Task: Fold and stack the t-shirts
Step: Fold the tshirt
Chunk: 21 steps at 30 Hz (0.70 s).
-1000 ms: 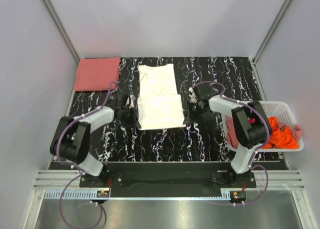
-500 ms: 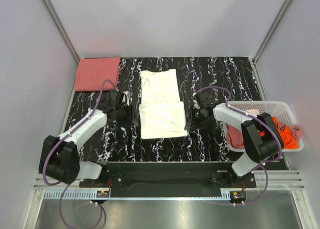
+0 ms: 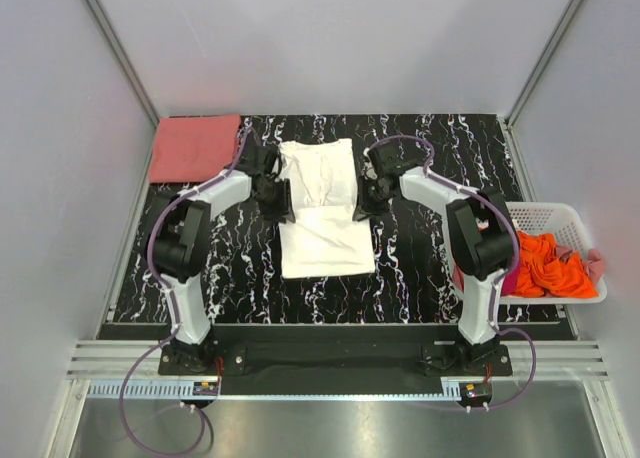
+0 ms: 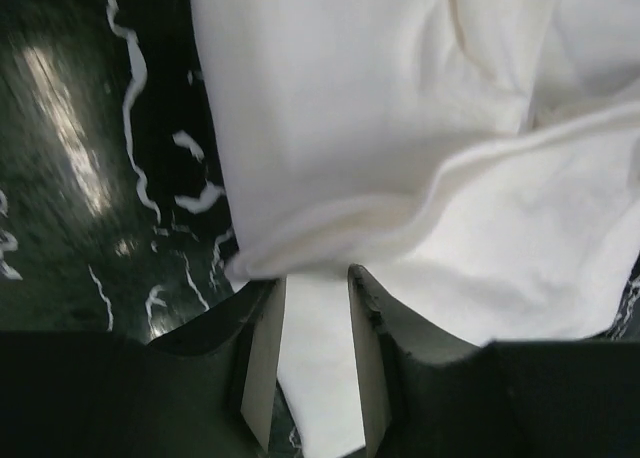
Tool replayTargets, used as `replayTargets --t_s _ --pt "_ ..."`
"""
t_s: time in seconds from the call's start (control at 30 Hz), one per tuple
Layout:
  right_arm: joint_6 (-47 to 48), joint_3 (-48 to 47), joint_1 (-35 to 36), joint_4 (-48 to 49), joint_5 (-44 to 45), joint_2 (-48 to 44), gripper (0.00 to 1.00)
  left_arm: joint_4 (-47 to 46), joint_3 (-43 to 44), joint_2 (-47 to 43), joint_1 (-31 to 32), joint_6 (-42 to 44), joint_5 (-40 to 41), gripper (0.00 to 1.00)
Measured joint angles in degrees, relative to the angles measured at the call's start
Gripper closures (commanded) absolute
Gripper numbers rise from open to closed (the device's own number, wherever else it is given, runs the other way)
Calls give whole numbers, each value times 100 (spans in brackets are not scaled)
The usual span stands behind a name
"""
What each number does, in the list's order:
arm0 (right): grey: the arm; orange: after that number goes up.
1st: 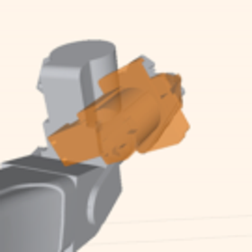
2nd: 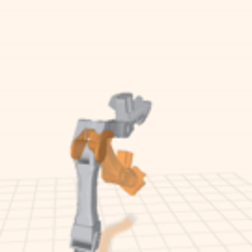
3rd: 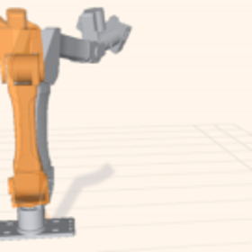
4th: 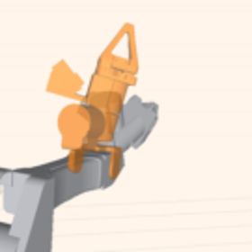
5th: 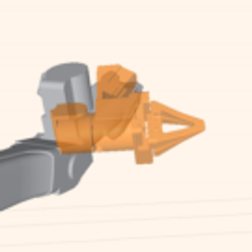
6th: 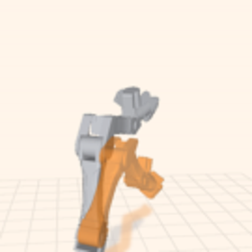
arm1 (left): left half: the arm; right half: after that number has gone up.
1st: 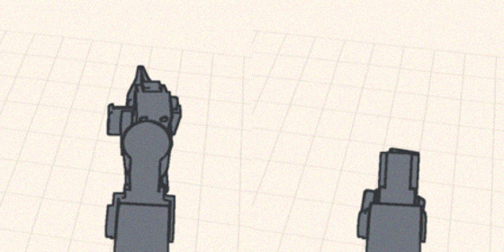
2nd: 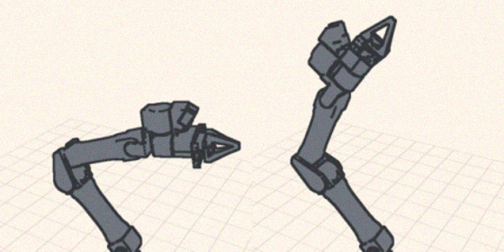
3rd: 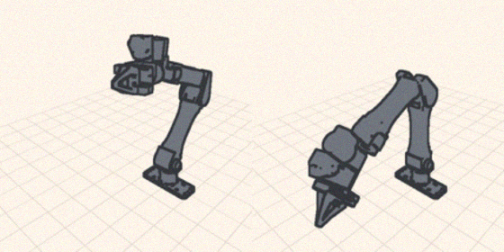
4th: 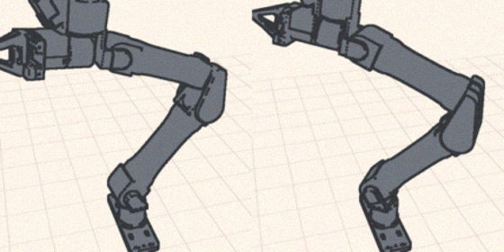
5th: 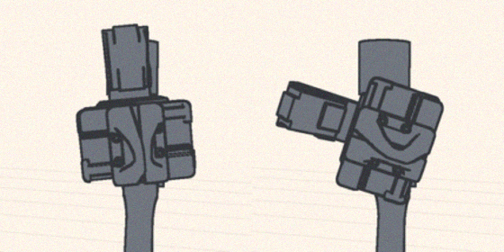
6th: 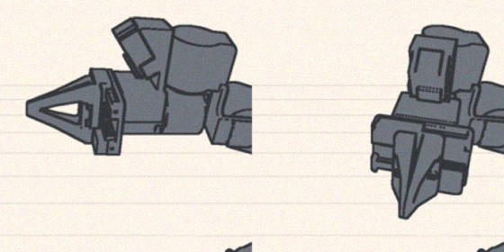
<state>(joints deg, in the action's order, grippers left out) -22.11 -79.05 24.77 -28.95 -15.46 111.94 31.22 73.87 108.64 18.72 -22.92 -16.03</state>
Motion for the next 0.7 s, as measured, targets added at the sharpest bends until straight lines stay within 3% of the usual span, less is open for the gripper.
replayTargets --t_s 0.27,0.43,0.57,0.7 --pt "363 -1220 -131 -131 258 955 72 164 1311 859 -221 179 389 63" --pt "501 -1711 -243 -304 407 1204 64 415 1539 1051 -341 264 573 62" --pt "538 -1786 -289 -494 446 1126 55 640 1458 774 -350 369 708 57" --pt "426 -1309 -289 -693 411 546 46 636 691 -350 -334 407 721 54"
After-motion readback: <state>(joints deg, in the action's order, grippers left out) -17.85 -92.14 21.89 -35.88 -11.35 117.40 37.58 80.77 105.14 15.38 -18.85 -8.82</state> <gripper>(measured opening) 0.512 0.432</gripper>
